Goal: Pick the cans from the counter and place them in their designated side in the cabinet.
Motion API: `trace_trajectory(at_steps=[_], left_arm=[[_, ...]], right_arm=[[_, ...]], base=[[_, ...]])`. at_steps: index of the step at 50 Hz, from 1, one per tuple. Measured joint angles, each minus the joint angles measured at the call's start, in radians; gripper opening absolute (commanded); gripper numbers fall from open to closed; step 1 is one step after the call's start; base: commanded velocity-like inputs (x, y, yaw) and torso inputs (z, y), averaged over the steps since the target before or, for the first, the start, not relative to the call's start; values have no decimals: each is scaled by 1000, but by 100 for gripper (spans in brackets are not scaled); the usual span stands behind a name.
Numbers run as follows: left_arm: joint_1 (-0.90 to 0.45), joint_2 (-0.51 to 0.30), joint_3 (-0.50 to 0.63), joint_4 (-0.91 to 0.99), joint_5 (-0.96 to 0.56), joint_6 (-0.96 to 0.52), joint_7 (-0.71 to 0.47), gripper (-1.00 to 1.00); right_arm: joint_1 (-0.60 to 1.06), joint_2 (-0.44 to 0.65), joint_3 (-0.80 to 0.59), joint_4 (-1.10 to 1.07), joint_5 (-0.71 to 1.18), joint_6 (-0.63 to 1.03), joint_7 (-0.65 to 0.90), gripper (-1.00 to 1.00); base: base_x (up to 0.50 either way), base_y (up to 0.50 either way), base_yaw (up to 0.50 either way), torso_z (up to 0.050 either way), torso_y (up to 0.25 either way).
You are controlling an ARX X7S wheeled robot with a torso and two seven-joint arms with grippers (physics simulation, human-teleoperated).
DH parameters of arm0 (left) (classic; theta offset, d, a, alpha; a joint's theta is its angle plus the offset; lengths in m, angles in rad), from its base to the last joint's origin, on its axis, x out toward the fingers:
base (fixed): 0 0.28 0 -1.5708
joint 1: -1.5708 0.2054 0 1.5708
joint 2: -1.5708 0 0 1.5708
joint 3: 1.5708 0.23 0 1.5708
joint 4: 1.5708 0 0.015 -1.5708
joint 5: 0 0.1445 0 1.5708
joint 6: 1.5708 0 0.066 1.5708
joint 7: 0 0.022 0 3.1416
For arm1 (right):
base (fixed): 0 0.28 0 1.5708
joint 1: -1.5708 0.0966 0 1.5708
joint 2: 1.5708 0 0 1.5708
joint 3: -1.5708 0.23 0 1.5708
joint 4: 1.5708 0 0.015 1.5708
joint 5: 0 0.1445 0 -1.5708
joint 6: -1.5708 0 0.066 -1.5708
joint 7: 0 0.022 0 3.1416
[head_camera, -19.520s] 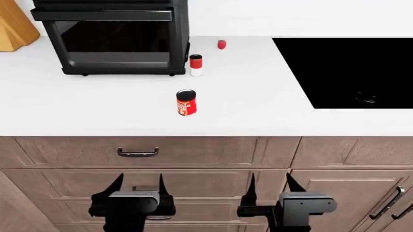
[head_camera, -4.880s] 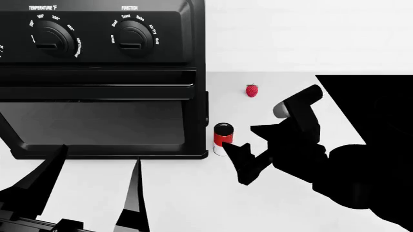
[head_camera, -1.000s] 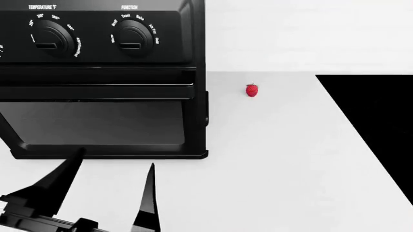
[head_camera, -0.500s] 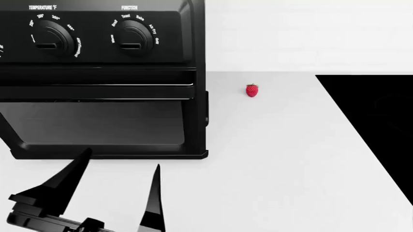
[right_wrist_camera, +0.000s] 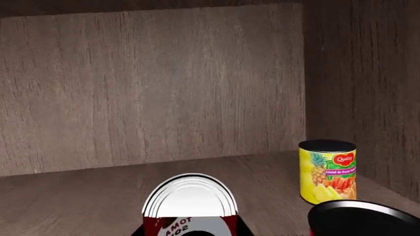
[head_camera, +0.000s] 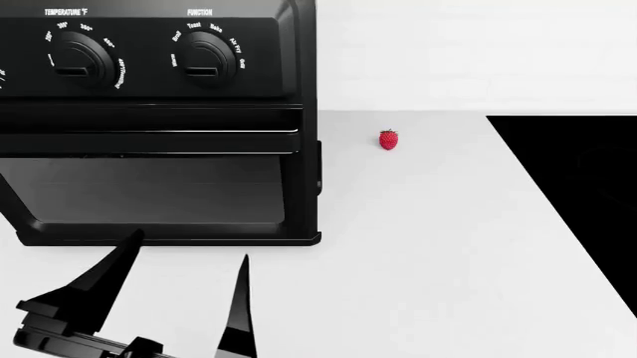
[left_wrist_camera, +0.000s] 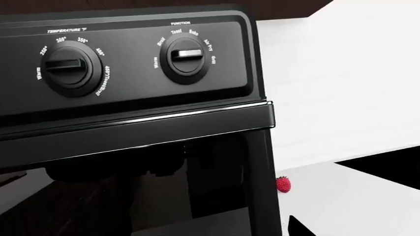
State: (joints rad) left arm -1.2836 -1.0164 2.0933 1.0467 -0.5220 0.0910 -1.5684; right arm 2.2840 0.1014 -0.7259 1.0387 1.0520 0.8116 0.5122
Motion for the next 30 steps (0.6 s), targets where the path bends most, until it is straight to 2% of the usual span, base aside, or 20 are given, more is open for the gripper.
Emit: trace_trajectory(at_steps=[17, 30], left_arm=[[8, -7, 0, 0, 7, 4, 0, 100], [3, -8, 9, 0, 11, 5, -1, 100]], right_arm=[[53, -38, -25, 111, -12, 22, -44, -100], [47, -1, 37, 44, 30, 84, 29, -100]], base=[[-2, 0, 0, 0, 0], [-1, 0, 0, 0, 0]])
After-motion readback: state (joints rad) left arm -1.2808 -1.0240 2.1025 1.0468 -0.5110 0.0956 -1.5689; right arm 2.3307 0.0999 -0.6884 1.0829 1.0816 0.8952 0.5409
